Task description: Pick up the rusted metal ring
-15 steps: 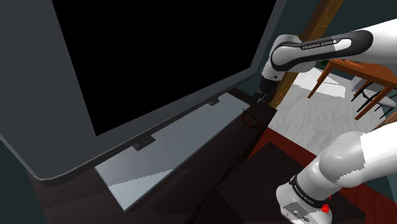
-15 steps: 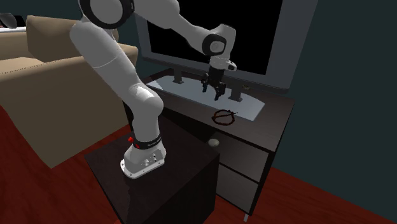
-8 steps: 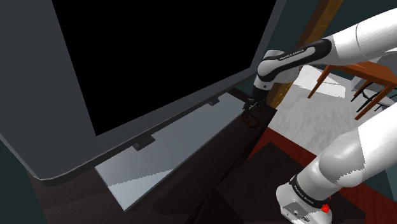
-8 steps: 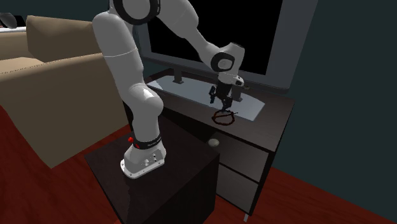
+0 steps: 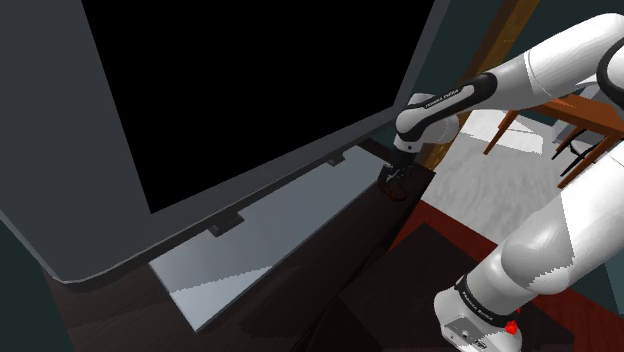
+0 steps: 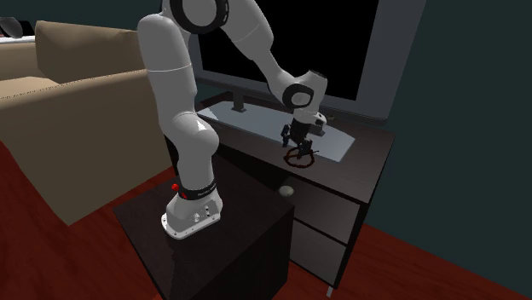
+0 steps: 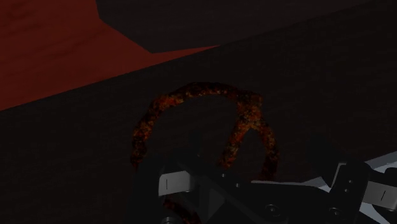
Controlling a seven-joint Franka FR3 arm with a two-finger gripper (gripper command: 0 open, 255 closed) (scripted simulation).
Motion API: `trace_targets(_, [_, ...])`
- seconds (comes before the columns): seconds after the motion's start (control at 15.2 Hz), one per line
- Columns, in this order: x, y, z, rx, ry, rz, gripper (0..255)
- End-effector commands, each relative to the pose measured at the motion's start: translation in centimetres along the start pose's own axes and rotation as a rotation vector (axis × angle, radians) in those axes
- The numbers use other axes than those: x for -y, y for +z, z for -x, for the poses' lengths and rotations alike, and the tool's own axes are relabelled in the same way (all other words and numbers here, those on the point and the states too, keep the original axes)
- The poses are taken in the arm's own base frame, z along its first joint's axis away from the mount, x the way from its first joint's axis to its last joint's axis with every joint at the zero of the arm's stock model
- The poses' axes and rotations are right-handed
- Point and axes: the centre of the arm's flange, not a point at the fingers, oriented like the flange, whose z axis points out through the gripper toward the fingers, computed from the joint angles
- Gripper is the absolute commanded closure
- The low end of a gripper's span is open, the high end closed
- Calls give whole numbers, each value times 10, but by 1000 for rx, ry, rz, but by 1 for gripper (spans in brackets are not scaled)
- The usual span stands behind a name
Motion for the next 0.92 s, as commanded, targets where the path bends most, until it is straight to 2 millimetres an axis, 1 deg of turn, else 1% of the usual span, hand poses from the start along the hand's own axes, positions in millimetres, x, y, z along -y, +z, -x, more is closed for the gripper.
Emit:
trace_targets(0.0, [0,3,-1,-1,0,0,0])
trace_targets(0.07, [-1,3,-1,-1,0,0,255])
trace_targets(0.66, [0,3,-1,-1,0,0,255])
trace_targets(0.86, [2,-12,2,-1,0,0,255])
